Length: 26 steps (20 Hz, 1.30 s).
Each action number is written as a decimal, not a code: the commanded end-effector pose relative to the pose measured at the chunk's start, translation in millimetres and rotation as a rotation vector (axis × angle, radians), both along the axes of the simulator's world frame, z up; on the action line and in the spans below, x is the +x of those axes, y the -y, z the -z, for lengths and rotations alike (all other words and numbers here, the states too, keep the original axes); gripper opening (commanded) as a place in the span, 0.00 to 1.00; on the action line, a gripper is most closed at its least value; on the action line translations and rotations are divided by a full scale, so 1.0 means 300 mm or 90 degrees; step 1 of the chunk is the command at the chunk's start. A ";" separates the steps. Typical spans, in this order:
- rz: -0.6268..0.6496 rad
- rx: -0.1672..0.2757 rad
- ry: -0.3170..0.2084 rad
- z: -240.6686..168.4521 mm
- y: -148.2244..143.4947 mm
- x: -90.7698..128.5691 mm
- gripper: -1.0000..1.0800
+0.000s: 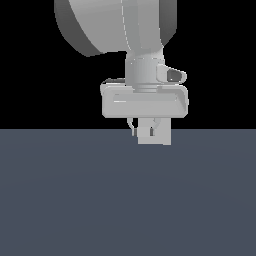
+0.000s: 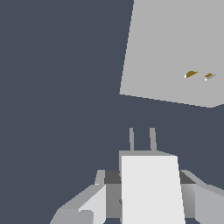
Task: Plug the charger into the wall socket.
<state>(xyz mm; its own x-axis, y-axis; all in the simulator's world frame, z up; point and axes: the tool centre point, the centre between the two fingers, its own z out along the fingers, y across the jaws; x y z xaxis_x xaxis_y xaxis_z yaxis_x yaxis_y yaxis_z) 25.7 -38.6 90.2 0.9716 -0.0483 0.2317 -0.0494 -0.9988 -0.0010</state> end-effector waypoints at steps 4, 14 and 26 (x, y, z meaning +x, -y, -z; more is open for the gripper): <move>0.064 0.000 -0.001 -0.022 0.054 0.003 0.00; 0.102 0.000 -0.003 -0.033 0.087 -0.001 0.00; 0.102 0.000 -0.003 -0.033 0.097 0.043 0.00</move>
<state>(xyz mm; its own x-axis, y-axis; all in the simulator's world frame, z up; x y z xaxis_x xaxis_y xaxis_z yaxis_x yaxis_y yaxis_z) 34.9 -66.8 99.9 0.9527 -0.2020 0.2270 -0.2075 -0.9782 0.0000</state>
